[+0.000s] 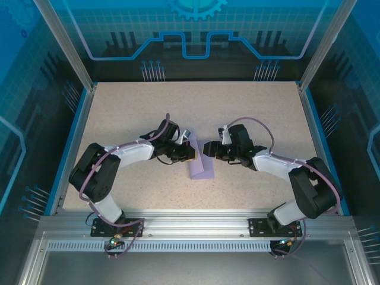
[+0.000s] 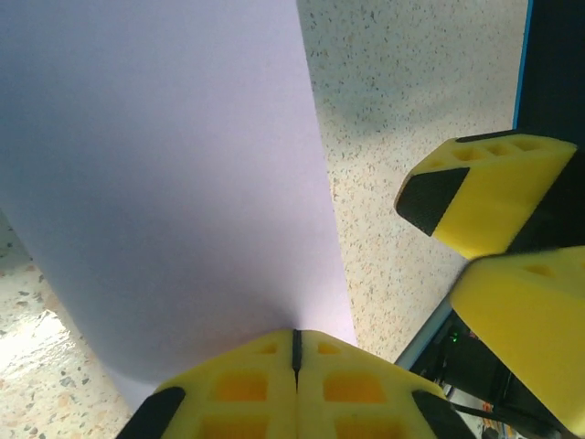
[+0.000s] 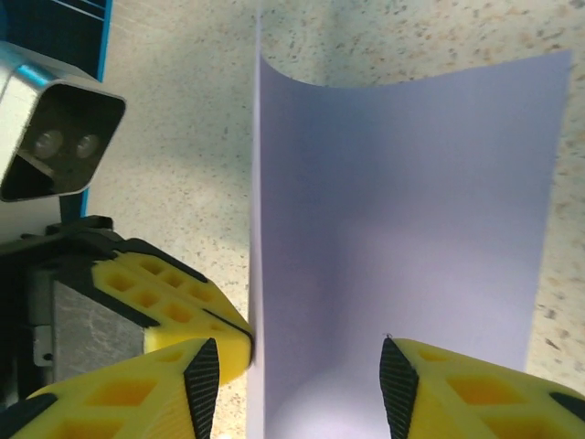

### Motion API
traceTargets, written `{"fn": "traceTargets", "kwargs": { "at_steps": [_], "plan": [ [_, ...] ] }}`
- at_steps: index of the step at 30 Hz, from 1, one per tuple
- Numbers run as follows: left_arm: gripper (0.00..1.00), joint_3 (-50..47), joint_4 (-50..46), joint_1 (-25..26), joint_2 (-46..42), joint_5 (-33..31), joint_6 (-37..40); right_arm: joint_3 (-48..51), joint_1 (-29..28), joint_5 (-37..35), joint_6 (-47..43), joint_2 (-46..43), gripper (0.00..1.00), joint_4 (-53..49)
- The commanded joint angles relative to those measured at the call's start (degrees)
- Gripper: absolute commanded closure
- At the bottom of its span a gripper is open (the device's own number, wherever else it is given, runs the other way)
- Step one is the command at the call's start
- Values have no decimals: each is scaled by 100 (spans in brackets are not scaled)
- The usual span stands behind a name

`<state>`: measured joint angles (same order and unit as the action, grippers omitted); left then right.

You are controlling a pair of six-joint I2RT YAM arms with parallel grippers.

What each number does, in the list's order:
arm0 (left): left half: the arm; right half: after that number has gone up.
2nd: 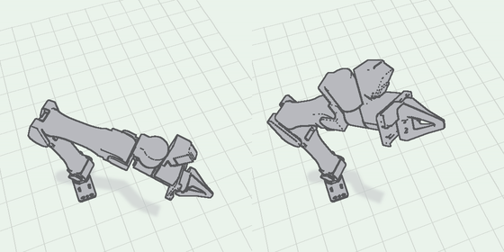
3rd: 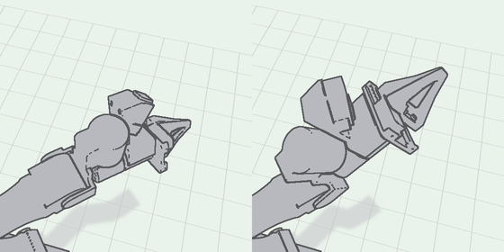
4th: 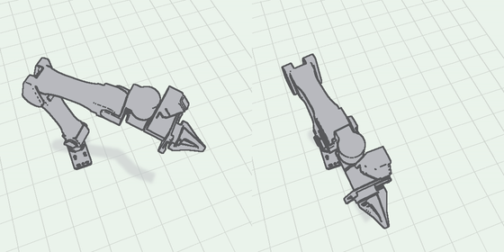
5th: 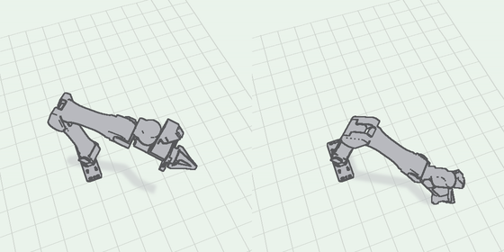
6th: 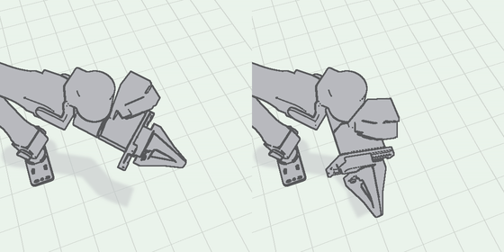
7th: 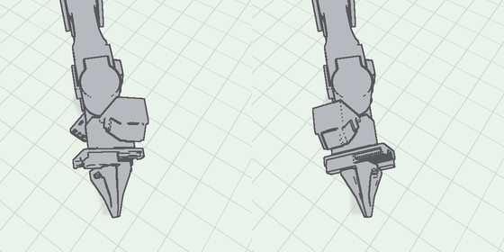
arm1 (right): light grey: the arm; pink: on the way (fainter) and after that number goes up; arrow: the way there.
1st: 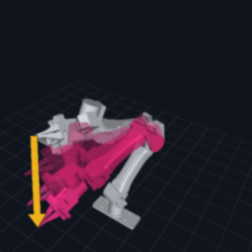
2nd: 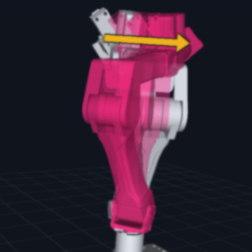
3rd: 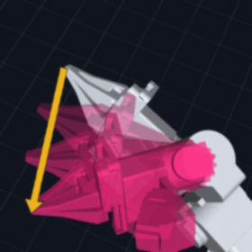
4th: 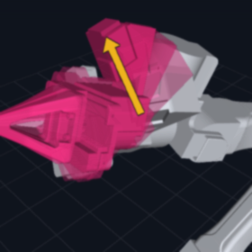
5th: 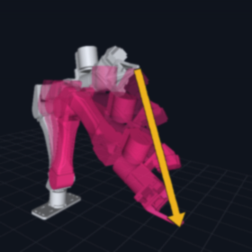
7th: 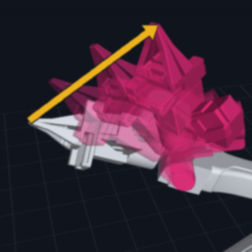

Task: Fold a paper plane with a square sheet of paper (fold left side to right side)
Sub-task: First fold in half a square sheet of paper at the center of the table.

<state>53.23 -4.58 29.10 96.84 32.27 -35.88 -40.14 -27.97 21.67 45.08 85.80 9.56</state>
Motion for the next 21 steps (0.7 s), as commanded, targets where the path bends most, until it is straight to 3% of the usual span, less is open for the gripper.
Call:
{"fn": "traceTargets", "kwargs": {
  "at_steps": [1,5,10,21],
  "plan": [
    [95,181,-173,52,106,-71,90,-182,12,412,137,321,48,388],
    [96,183,-200,68,110,-70,106,-323,-41,569,226,608,49,519],
    [97,195,-210,82,133,-80,116,-394,-107,705,284,820,59,731],
    [97,184,-192,100,94,-63,116,-422,-139,831,220,1000,97,716]
  ]
}}
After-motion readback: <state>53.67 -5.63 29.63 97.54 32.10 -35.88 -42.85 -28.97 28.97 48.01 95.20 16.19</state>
